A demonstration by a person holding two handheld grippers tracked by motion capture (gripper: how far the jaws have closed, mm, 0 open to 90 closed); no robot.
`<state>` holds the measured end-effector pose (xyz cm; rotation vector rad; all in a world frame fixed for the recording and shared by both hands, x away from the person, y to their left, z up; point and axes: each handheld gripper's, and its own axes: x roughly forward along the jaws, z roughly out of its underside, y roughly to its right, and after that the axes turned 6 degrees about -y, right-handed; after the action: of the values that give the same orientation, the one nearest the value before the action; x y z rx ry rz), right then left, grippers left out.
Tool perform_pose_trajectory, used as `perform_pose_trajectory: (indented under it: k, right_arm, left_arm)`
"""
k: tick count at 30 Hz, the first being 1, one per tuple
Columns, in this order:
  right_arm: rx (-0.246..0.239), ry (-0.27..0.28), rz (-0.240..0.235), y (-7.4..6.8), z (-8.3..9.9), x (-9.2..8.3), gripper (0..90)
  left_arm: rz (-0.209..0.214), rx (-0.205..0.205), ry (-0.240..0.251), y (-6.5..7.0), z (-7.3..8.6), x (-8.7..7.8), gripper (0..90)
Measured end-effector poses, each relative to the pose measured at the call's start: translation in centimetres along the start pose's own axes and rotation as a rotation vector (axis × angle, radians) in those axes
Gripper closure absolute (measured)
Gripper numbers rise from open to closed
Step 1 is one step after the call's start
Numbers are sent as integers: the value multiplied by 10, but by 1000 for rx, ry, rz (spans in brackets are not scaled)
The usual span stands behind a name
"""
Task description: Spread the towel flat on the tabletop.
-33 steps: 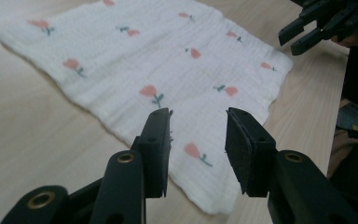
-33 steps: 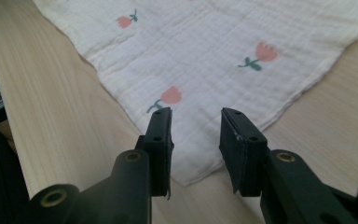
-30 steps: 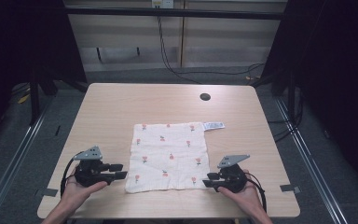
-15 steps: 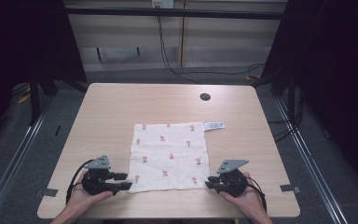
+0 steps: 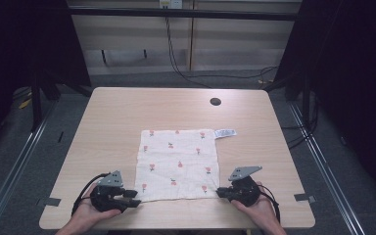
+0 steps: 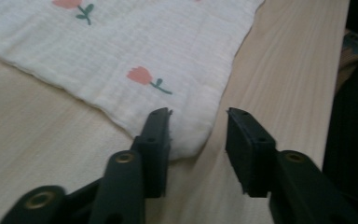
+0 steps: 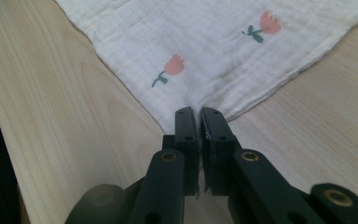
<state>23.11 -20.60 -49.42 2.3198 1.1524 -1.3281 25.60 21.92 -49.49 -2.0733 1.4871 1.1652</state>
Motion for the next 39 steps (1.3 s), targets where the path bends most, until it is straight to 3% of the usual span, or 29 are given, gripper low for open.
perform_pose_trajectory:
  k: [1,2,5,12,18,23,27,29,32,34,35,38,39]
  right_arm:
    - [2,-6,-2,-1,1,-1,862]
    - [2,-6,-2,-1,1,-1,862]
    - [5,-12,-13,-4,3,-3,865]
    - [-8,-22,-28,-9,6,-5,866]
    - [-17,-18,-45,-22,16,-13,866]
    - [-17,-14,-70,-32,30,-22,864]
    - [-20,-29,-86,-38,34,-24,864]
    - [-18,-37,-92,-39,33,-25,863]
    - [-22,-33,-90,-40,34,-25,841]
    - [-15,-21,-96,-40,35,-26,699]
    - [-15,-21,-96,-40,35,-26,699]
    - [9,40,-82,-34,34,-31,550]
    - [9,40,-82,-34,34,-31,550]
  left_arm:
    - [-25,1,-16,-1,-1,-1,768]
    - [-25,1,-16,-1,-1,-1,813]
    - [0,9,-20,-4,-2,0,875]
    - [48,11,-27,3,-1,-1,881]
    - [74,13,-18,11,3,-15,881]
    - [117,31,-42,25,8,-13,880]
    - [144,16,-26,24,9,-15,880]
    - [145,26,-52,25,9,-14,880]
    - [151,28,-40,25,10,-15,878]
    - [147,17,-28,22,10,-17,717]
    - [139,6,5,20,9,-19,717]
    - [129,-50,88,10,7,-27,564]
    - [129,-50,88,10,7,-27,561]
